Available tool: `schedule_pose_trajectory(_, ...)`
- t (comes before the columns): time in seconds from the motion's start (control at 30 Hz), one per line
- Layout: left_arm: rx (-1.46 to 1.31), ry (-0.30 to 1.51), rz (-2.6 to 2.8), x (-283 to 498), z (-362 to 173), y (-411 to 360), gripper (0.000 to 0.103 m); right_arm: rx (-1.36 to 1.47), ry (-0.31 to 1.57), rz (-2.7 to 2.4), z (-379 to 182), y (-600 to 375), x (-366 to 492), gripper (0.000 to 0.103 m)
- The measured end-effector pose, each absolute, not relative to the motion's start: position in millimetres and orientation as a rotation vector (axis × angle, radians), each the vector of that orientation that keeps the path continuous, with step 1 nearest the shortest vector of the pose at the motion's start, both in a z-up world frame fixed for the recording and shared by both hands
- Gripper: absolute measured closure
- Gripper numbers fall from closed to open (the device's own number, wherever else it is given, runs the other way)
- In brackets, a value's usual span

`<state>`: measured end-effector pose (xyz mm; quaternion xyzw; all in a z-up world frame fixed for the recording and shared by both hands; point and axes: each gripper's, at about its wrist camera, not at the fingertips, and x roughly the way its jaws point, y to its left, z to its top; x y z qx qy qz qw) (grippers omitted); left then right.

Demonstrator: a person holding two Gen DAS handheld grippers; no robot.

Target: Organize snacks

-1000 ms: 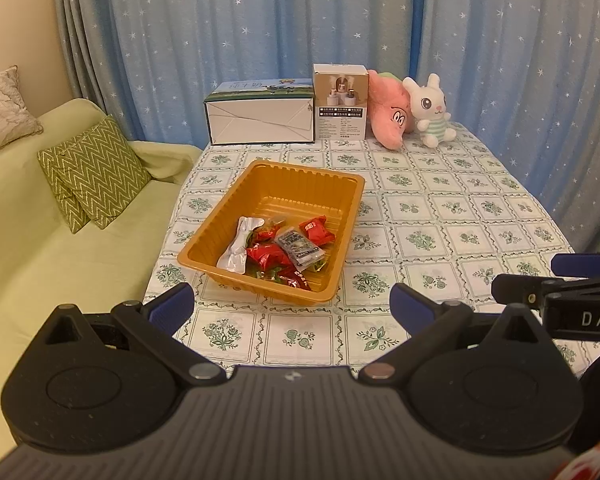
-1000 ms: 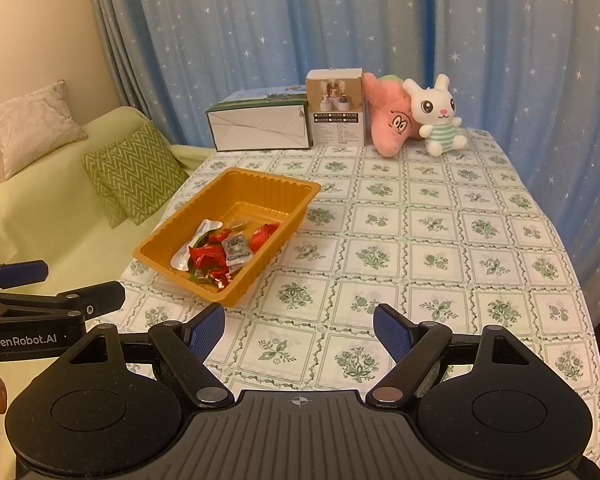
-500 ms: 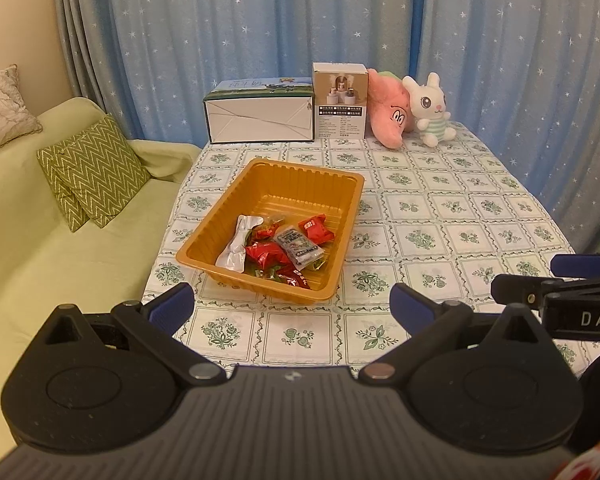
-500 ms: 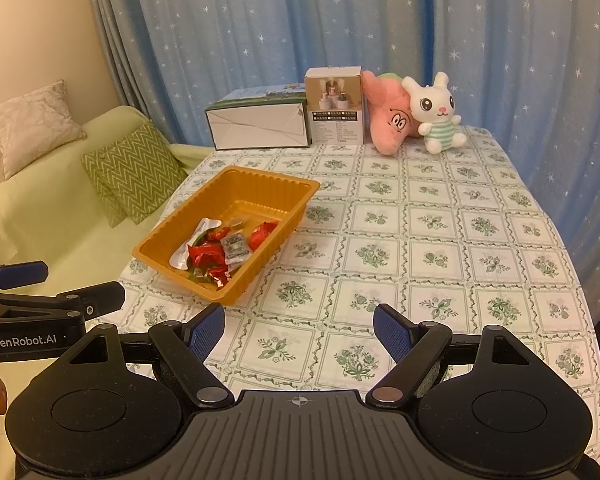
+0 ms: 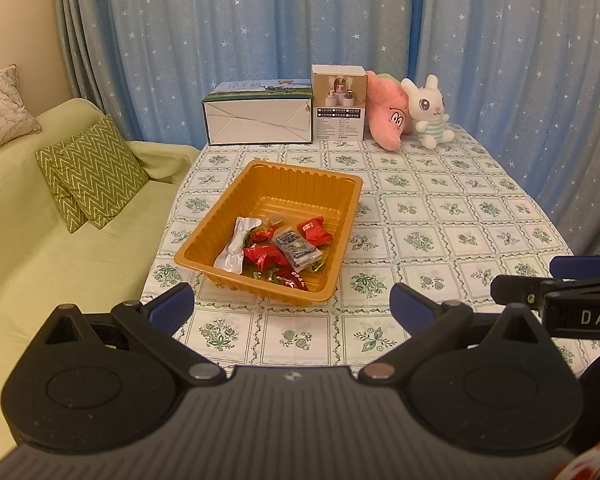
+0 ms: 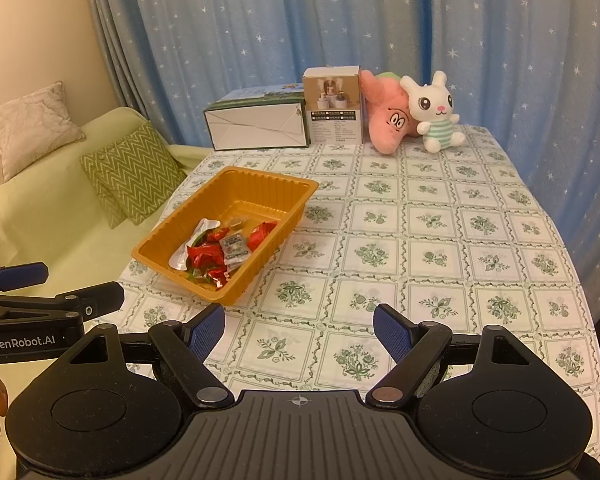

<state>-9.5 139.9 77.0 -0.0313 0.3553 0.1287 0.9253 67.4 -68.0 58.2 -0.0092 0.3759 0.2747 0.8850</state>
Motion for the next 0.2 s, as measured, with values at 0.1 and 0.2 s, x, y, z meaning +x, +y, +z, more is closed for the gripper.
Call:
schedule_pose_trajectory(0.1,-0.067,0.725,0.257,-8.6,75.9,138.6,0.000,-0.017,0.783,0.570,57.3,-68.4,67.5,0.022)
schedule_pose_trajectory(0.2,-0.080,0.725,0.259,-7.3,75.2,138.7,0.000,-0.017,0.784,0.570,57.5,-68.6,67.8,0.022)
